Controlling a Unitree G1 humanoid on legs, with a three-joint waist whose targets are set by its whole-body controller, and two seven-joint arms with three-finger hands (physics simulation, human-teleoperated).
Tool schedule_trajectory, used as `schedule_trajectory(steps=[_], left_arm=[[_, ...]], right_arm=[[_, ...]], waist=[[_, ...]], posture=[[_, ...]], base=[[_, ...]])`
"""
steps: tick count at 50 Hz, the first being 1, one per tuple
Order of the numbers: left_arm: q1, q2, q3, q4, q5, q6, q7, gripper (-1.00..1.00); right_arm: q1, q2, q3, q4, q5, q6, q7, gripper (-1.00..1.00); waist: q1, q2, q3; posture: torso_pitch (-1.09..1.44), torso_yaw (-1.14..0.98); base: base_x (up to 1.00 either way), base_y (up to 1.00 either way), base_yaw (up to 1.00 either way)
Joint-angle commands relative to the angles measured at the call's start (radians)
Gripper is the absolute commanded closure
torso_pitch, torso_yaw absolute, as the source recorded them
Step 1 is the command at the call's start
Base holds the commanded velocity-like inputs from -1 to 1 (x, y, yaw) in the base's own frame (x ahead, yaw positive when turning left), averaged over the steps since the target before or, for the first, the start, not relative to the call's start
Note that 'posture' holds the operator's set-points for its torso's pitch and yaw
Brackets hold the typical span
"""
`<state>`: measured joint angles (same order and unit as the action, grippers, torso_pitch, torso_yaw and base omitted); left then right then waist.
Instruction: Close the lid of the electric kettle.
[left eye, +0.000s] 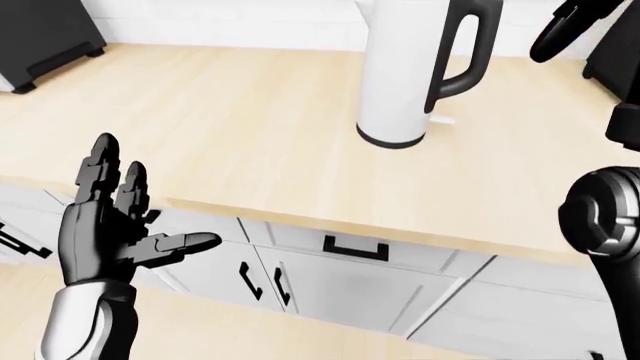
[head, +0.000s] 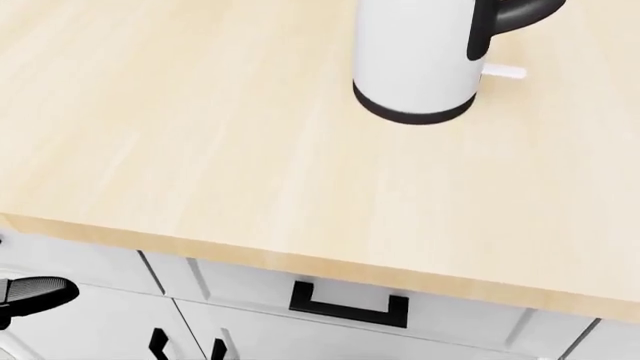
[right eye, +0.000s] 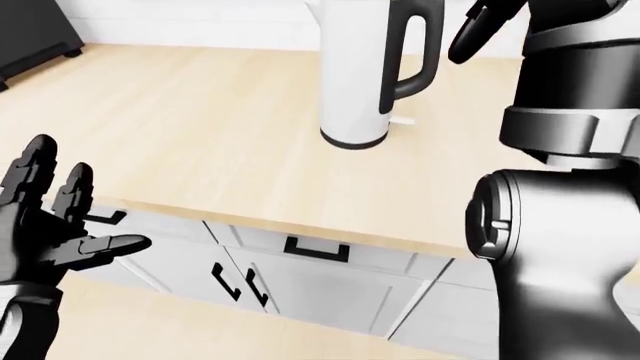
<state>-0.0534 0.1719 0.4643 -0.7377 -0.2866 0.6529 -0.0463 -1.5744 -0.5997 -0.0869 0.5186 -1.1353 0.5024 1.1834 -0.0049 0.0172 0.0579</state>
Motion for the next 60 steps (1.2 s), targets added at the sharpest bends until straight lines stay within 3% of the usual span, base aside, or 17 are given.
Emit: schedule_trajectory(steps=[1, 10, 26, 37, 49, 60], left_arm=[[-0.015, 0.011, 0.006, -0.032, 0.001, -0.043, -0.002, -1.00], [-0.015, 0.011, 0.001, -0.003, 0.007, -0.074, -0.007, -1.00], [-0.018, 0.017, 0.017, -0.063, -0.018, -0.011, 0.007, -1.00], [-0.018, 0.009, -0.016, 0.072, 0.021, -0.144, -0.016, -1.00], [-0.017, 0.021, 0.026, -0.079, -0.033, 0.010, 0.013, -1.00], [-0.021, 0.021, 0.019, -0.055, -0.022, -0.010, 0.009, -1.00]], right_arm=[[-0.044, -0.005, -0.001, -0.019, -0.007, -0.016, -0.022, -1.00], [-0.062, 0.017, 0.005, 0.029, -0.016, -0.038, -0.042, -1.00], [-0.137, 0.055, 0.024, 0.150, -0.016, -0.072, -0.100, -1.00], [-0.189, 0.104, 0.039, 0.243, -0.012, -0.087, -0.153, -1.00], [-0.168, 0.163, 0.051, 0.277, 0.017, -0.082, -0.215, -1.00], [-0.178, 0.210, 0.068, 0.319, 0.036, -0.086, -0.257, -1.00]], waist=[[0.000, -0.001, -0.025], [0.002, -0.003, -0.025], [-0.003, 0.002, -0.022], [-0.003, 0.005, -0.025], [0.002, 0.004, -0.028], [0.002, 0.007, -0.031]], posture=[[0.00, 0.00], [0.00, 0.00], [0.00, 0.00], [0.00, 0.00], [0.00, 0.00], [0.00, 0.00]], base=[[0.00, 0.00, 0.00], [0.00, 0.00, 0.00], [0.00, 0.00, 0.00], [0.00, 0.00, 0.00], [0.00, 0.00, 0.00], [0.00, 0.00, 0.00]])
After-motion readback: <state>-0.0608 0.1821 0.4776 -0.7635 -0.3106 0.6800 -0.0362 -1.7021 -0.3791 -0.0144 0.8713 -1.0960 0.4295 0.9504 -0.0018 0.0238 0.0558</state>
